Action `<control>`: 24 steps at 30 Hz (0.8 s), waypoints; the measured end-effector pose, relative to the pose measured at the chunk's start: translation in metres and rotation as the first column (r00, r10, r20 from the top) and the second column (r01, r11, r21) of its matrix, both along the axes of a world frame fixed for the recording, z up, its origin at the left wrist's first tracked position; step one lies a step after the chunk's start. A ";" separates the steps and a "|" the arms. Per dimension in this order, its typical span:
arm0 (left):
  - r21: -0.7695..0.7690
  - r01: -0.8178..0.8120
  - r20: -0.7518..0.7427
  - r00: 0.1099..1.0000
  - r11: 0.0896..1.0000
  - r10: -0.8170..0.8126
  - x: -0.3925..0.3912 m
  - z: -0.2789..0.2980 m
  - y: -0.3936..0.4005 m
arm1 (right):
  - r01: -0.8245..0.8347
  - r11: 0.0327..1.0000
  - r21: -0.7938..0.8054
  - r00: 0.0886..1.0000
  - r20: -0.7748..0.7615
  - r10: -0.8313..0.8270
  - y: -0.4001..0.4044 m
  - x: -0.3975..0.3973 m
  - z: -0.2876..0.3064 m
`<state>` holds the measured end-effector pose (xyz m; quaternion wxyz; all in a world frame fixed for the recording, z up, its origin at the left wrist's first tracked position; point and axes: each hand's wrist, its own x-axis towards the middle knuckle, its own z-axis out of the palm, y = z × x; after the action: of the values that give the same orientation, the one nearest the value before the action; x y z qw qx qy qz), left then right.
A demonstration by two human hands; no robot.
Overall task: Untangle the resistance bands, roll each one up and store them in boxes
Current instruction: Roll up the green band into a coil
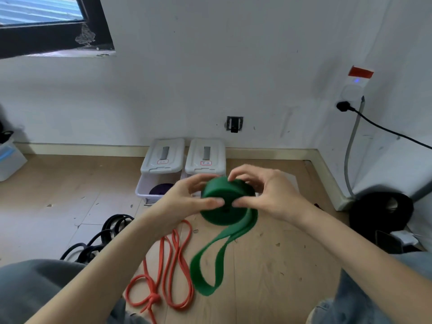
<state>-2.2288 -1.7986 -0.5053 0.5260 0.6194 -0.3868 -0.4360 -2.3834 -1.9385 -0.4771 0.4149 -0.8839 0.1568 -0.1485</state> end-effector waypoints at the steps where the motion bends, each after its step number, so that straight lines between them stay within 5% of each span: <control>1: 0.041 0.043 0.136 0.989 0.998 -0.049 -0.002 -0.002 0.000 | -0.039 0.999 -0.021 0.999 -0.037 0.038 0.002 -0.001 -0.003; 4: 0.014 0.063 0.174 0.983 0.998 -0.064 -0.006 -0.002 0.002 | -0.048 0.989 0.138 0.999 -0.020 0.051 0.005 -0.002 -0.003; 7: -0.076 -0.018 -0.095 0.995 0.997 0.011 -0.002 0.005 0.002 | 0.013 0.907 0.421 0.992 0.108 -0.065 0.001 -0.002 0.001; 10: -0.090 -0.130 -0.318 0.943 0.987 0.095 -0.003 0.006 -0.003 | 0.084 0.917 0.390 0.981 0.130 -0.145 -0.002 -0.002 0.003; 13: -0.060 -0.135 -0.387 0.916 0.989 0.102 -0.008 0.000 -0.006 | 0.111 0.923 0.369 0.978 0.126 -0.169 -0.002 -0.002 0.002; 15: -0.026 -0.071 -0.317 0.947 0.997 0.059 -0.005 -0.001 -0.004 | 0.116 0.931 0.346 0.979 0.117 -0.166 -0.004 -0.003 0.001; 20: 0.068 0.116 0.192 0.973 0.991 -0.127 -0.003 -0.003 -0.002 | 0.031 0.993 0.113 0.999 0.013 -0.033 -0.003 -0.004 0.000; 22: 0.053 0.100 0.182 0.977 0.994 -0.108 -0.006 -0.005 -0.002 | 0.031 0.987 0.155 0.999 0.012 -0.033 -0.001 -0.004 -0.003; 24: 0.010 0.056 0.002 0.998 0.998 -0.056 -0.006 -0.005 0.000 | 0.030 0.958 0.285 0.998 0.047 -0.045 -0.002 -0.004 -0.003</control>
<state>-2.2347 -1.7982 -0.5099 0.5101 0.6115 -0.4021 -0.4518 -2.3878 -1.9401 -0.4802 0.5384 -0.8079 0.1821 -0.1554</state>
